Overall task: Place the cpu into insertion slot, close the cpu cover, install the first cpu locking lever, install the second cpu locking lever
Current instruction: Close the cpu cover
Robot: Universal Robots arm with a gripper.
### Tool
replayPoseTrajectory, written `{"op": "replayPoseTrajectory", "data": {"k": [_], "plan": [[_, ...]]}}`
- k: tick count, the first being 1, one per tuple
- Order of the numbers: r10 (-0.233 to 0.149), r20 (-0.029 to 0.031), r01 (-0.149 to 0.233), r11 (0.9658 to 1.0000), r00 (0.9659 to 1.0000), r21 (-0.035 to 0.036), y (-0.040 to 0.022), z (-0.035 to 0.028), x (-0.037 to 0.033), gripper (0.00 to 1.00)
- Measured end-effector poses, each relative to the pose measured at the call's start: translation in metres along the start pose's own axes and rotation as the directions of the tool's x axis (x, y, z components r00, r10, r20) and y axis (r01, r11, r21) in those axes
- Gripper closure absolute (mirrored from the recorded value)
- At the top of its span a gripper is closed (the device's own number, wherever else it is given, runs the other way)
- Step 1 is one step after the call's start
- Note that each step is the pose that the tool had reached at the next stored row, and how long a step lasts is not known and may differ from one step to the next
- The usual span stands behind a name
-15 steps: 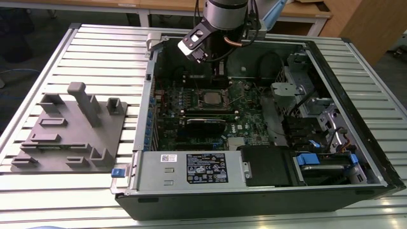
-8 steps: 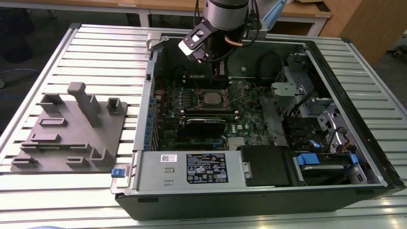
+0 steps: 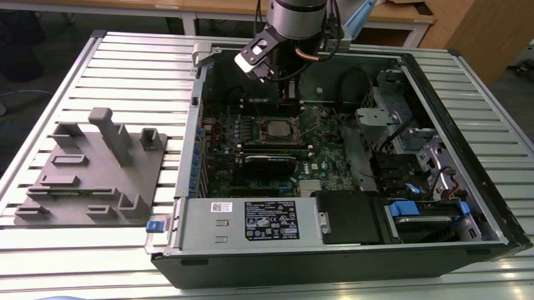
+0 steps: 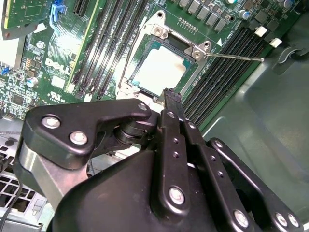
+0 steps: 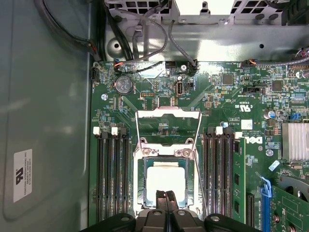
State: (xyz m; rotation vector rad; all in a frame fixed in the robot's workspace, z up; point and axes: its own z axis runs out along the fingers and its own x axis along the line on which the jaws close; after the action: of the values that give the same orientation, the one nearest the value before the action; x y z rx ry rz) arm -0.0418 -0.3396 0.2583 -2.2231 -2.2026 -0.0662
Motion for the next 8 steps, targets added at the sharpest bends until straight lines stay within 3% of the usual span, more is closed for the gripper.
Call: {"op": "replayPoseTrajectory", "data": {"k": [8], "plan": [[0.000,0.0000,0.000,1.0000,1.0000,0.0000,0.0013,0.0000,0.0000,0.89]]}}
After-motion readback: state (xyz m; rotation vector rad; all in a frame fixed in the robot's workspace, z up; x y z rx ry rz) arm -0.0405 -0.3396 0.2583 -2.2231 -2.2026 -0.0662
